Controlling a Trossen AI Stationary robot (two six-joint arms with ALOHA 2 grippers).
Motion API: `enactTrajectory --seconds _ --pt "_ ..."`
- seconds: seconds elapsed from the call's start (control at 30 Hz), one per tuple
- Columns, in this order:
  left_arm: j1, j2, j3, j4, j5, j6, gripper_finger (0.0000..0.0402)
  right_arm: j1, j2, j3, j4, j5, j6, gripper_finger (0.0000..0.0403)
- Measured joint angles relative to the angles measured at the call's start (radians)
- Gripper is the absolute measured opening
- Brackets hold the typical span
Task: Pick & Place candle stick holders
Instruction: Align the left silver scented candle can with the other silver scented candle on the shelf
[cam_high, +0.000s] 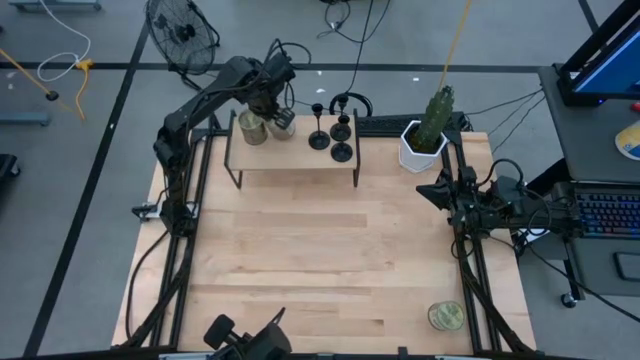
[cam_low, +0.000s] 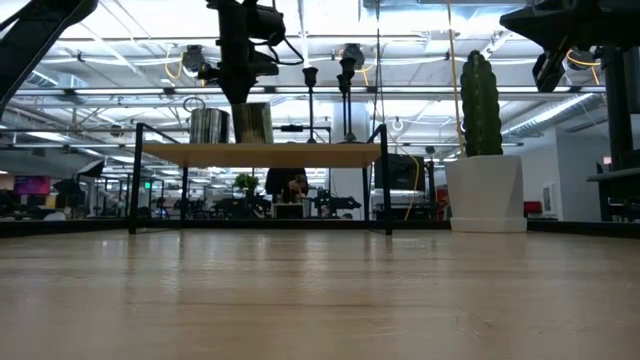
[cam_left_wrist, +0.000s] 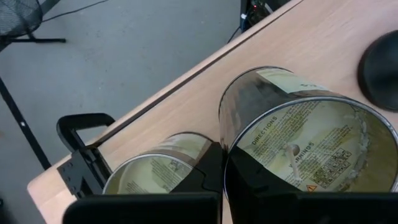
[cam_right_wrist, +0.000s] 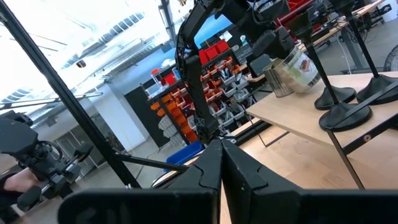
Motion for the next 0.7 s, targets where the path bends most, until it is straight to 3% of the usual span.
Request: enactTrajectory --seconds 0.7 --pt "0.0 0.03 0.001 0.003 0.025 0.0 0.0 0.0 0.0 0.0 0.0 0.0 0.003 0.0"
